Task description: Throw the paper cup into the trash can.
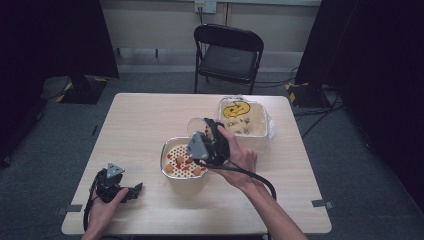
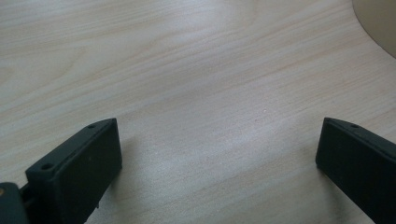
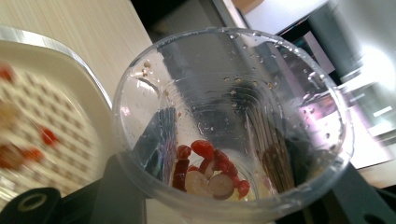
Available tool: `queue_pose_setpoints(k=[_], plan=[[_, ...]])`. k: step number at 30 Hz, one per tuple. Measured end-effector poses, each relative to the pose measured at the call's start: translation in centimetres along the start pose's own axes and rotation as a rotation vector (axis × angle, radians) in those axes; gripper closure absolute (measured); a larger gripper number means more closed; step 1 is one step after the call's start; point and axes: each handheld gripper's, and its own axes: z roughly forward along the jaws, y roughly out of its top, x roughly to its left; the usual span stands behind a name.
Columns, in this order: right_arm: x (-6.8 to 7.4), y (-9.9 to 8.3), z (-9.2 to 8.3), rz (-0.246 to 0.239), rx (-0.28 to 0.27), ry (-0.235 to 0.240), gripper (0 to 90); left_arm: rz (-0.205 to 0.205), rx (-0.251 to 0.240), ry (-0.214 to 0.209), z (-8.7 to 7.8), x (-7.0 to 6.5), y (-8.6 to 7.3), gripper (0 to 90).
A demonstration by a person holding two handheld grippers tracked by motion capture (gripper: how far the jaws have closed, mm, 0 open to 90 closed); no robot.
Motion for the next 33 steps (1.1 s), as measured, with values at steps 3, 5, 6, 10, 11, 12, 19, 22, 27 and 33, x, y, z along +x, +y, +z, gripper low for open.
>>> queue_pose_setpoints(k=[3,5,6,10,11,12,19,22,27,33], plan=[[-1.4,-1.4,0.0,0.266,-0.056,0.088,49.8,0.001,0.0,0.0,0.0,0.0,0.0,0.0],[-2.1,-2.3,-0.1,0.397,-0.103,0.107,49.6,0.0,0.0,-0.001,0.0,0.0,0.0,0.0],[-2.3,-2.7,-0.2,0.453,-0.125,0.121,49.6,0.001,0.0,0.0,0.0,0.0,0.0,0.0],[-3.0,-4.0,-0.3,0.612,-0.185,0.161,49.6,0.0,0.0,-0.001,0.0,0.0,0.0,0.0],[-3.2,-4.3,-0.4,0.639,-0.2,0.167,49.6,0.0,0.0,0.0,0.0,0.0,0.0,0.0],[-3.2,-4.4,-0.5,0.656,-0.206,0.174,49.6,0.0,0.0,-0.001,0.0,0.0,0.0,0.0],[-3.7,-6.4,-2.8,0.736,-0.205,0.192,49.3,0.0,0.0,0.0,0.0,0.0,0.0,0.0],[-3.2,-8.1,-3.8,0.735,-0.158,0.192,49.2,0.0,0.0,0.0,0.0,0.0,0.0,0.0],[-2.3,-11.0,-5.2,0.749,-0.106,0.188,49.1,0.0,0.0,0.0,0.0,0.0,0.0,0.0],[-1.3,-13.4,-6.0,0.766,-0.067,0.191,48.8,0.005,0.0,0.003,0.0,0.0,0.0,0.0]])
